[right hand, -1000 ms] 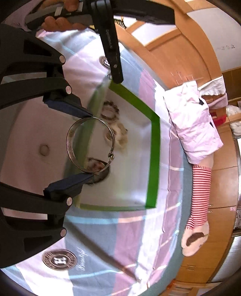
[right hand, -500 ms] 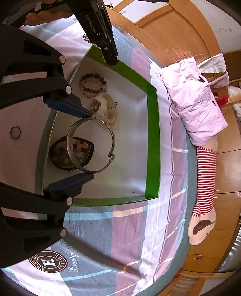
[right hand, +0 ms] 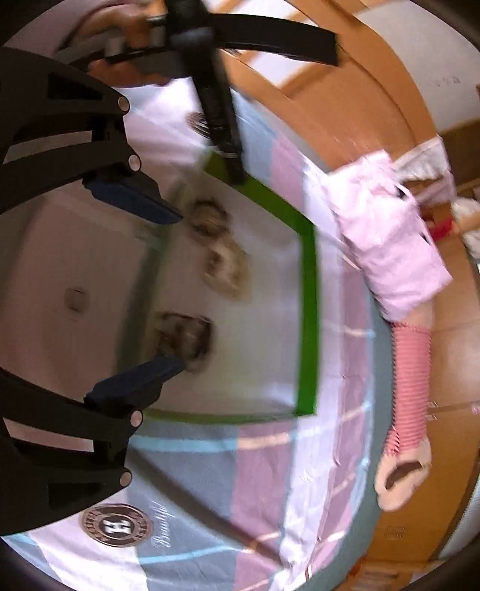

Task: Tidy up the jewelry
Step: 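Open both tools to drop the charm and bangle into the box, then move the left tool to the rhinestone ring while the right tool approaches the small dark ring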

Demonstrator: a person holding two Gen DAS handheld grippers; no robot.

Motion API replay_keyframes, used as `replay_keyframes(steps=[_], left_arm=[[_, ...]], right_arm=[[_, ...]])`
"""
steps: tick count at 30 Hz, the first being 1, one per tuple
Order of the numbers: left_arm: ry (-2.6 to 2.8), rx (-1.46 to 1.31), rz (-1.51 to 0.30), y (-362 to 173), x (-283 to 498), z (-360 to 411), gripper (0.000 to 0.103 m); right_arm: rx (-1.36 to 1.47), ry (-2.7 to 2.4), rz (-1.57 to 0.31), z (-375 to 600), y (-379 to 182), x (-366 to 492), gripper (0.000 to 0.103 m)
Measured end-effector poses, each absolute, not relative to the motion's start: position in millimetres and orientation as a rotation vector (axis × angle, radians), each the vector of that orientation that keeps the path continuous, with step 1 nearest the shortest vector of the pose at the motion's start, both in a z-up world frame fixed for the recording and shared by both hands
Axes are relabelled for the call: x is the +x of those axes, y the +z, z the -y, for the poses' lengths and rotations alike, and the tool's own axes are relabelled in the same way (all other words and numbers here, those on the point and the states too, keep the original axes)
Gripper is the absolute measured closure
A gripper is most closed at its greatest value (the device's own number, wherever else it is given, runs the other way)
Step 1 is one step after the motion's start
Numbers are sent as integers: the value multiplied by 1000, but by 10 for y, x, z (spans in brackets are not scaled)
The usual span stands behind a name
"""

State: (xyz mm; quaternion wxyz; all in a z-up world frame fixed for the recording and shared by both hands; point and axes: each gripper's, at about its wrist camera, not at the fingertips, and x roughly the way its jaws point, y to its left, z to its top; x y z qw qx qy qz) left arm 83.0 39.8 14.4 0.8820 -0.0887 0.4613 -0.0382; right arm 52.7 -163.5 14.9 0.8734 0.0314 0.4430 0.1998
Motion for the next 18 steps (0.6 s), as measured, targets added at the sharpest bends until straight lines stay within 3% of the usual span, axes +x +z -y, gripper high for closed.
replay_keyframes(steps=[7, 14, 16, 17, 18], left_arm=[[-164, -122, -1034, 70, 576, -211, 57], [-141, -71, -1204, -371, 682, -74, 57], [-136, -67, -1221, -444, 712, -78, 57], [-136, -68, -1233, -487, 730, -71, 57], [-135, -68, -1239, -519, 743, -69, 57]], right_arm=[[-154, 396, -1121, 1329, -424, 393, 48], [-204, 366, -1219, 1316, -748, 431, 52], [-222, 357, -1231, 1301, -791, 420, 59], [-228, 358, -1226, 1295, -787, 410, 74], [-233, 366, -1224, 1286, -780, 399, 82]])
